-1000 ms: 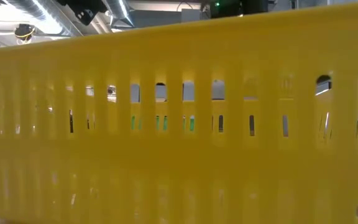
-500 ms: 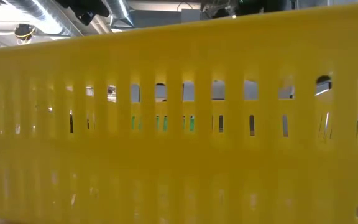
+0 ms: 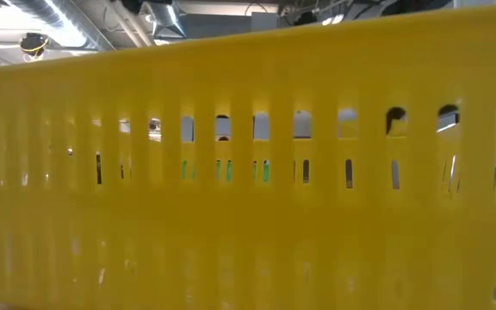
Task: Stack baskets on shelf by color
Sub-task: Put the top right yellow basket on the shelf
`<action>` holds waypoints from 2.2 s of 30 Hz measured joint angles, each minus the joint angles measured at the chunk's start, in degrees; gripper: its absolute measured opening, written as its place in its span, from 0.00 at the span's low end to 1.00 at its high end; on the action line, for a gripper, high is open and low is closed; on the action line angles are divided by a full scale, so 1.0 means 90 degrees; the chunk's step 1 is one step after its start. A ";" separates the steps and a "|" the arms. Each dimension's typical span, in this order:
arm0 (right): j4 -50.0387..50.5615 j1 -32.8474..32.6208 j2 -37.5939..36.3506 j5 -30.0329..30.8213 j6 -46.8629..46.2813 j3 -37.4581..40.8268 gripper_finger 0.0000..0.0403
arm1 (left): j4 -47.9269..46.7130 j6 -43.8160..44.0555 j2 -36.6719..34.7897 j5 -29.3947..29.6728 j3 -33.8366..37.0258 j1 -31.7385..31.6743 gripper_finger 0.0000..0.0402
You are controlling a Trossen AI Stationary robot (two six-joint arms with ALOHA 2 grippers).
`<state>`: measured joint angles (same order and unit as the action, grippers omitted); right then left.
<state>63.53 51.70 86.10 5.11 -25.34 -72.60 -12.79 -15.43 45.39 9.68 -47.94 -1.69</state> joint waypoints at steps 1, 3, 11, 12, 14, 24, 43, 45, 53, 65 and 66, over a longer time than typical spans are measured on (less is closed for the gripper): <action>-0.0110 0.0069 -0.0002 -0.0042 -0.0015 0.0065 0.00 | 0.0062 -0.0165 0.0025 0.0132 -0.0049 0.0000 0.00; -0.0320 0.0177 0.0000 -0.0073 -0.0024 0.0187 0.00 | -0.0127 -0.0366 0.0106 0.0420 -0.0202 0.0005 0.00; -0.0988 0.0339 0.0002 0.0620 -0.0174 0.0698 0.00 | -0.0179 -0.0686 0.0563 0.0611 -0.0765 0.0002 0.00; -0.1004 0.0340 0.0001 0.0627 -0.0175 0.0755 0.00 | -0.0188 -0.0686 0.0614 0.0611 -0.0812 0.0002 0.00; -0.1043 0.0340 0.0001 0.0626 -0.0177 0.0820 0.00 | -0.0194 -0.0691 0.0684 0.0612 -0.0847 0.0002 0.00; -0.1080 0.0340 0.0008 0.0932 -0.0266 0.0824 0.00 | -0.0231 -0.0689 0.0760 0.0614 -0.0857 0.0002 0.00; -0.1084 0.0340 0.0015 0.0940 -0.0486 0.0824 0.12 | -0.0236 -0.0676 0.0760 0.0611 -0.0857 0.0000 0.00; -0.1088 0.0338 0.0015 0.1019 -0.0464 0.0824 0.15 | -0.0238 -0.0674 0.0760 0.0611 -0.0857 0.0002 0.00; -0.1117 0.0307 -0.0143 0.1495 -0.0499 0.0785 0.19 | -0.0239 -0.0667 0.0760 0.0611 -0.0857 0.0002 0.00; -0.1633 -0.1181 -0.0737 0.0467 0.0154 0.0387 0.09 | -0.0245 -0.0669 0.0760 0.0643 -0.0857 0.0000 0.00; -0.1766 -0.1336 -0.0734 0.0267 0.0167 0.0387 0.06 | -0.0246 -0.0670 0.0760 0.0645 -0.0857 0.0001 0.00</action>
<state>47.64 39.68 79.49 7.51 -23.84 -69.12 -15.00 -21.46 52.23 15.49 -55.66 -1.69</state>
